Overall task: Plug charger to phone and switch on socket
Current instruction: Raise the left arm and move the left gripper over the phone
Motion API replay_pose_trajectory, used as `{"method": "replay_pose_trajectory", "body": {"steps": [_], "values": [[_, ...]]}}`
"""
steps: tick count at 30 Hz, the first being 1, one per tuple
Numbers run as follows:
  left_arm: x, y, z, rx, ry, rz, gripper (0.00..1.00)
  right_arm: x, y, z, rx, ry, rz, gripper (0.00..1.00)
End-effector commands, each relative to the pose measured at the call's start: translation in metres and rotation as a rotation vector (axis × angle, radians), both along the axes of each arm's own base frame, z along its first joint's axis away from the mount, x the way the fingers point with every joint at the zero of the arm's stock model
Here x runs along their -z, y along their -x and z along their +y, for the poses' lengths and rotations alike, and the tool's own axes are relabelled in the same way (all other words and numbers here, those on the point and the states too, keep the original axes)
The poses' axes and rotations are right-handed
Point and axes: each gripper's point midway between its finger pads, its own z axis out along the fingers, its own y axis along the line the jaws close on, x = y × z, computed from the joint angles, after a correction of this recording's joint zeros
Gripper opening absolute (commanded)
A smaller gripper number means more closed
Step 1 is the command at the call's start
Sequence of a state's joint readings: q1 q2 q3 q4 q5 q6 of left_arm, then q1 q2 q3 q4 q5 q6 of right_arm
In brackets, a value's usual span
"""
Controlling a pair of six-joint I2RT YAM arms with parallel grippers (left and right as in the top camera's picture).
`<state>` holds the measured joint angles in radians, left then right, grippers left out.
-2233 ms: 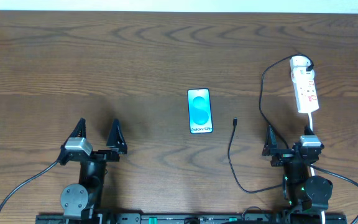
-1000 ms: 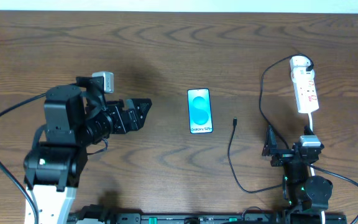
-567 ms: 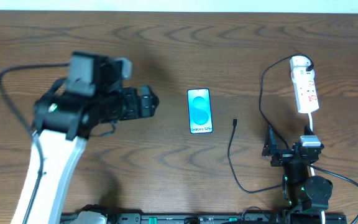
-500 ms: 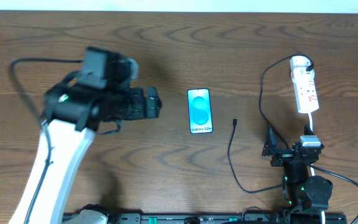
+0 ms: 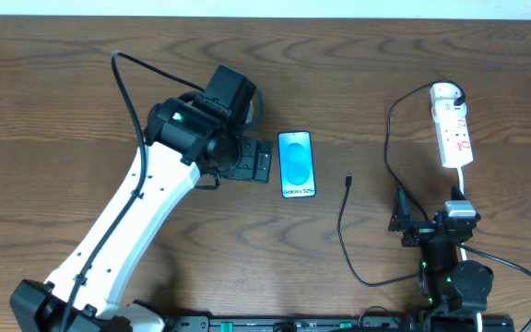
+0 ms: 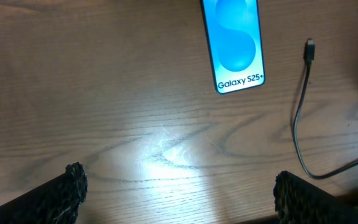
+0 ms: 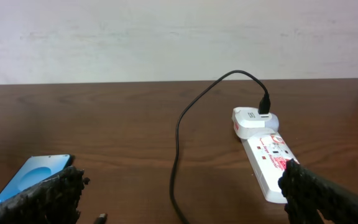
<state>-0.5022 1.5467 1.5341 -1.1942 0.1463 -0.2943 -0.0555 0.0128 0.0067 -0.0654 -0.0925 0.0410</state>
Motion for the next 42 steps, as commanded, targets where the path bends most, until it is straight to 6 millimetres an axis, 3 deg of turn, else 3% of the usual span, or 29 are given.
{"method": "replay_pose_trajectory", "body": {"steps": [1,10,17,20,25,29,34,42], "values": [[-0.007,0.002,-0.011,0.005,0.026,-0.012,0.98,0.001,0.000,0.000,0.000,-0.006,0.003,0.99],[-0.006,0.007,-0.021,-0.096,0.074,0.075,0.98,0.001,0.000,0.000,0.000,-0.006,0.003,0.99],[-0.018,0.002,-0.010,-0.070,-0.082,0.168,0.98,0.001,0.000,0.000,0.000,-0.006,0.003,0.99],[-0.018,-0.007,-0.003,-0.079,-0.175,0.204,0.98,0.001,0.000,0.000,0.000,-0.006,0.003,0.99],[-0.004,-0.024,-0.010,-0.081,-0.211,0.228,0.98,0.001,0.000,0.000,0.000,-0.006,0.003,0.99],[0.009,-0.040,-0.020,-0.082,-0.196,0.206,0.98,0.001,0.000,0.000,0.000,-0.006,0.003,0.99],[0.010,-0.064,-0.034,-0.086,-0.139,0.119,0.98,0.001,0.000,0.000,0.000,-0.006,0.003,0.99],[0.010,-0.076,-0.042,-0.123,-0.098,0.078,0.98,0.001,0.000,0.000,0.000,-0.006,0.003,0.99]]}}
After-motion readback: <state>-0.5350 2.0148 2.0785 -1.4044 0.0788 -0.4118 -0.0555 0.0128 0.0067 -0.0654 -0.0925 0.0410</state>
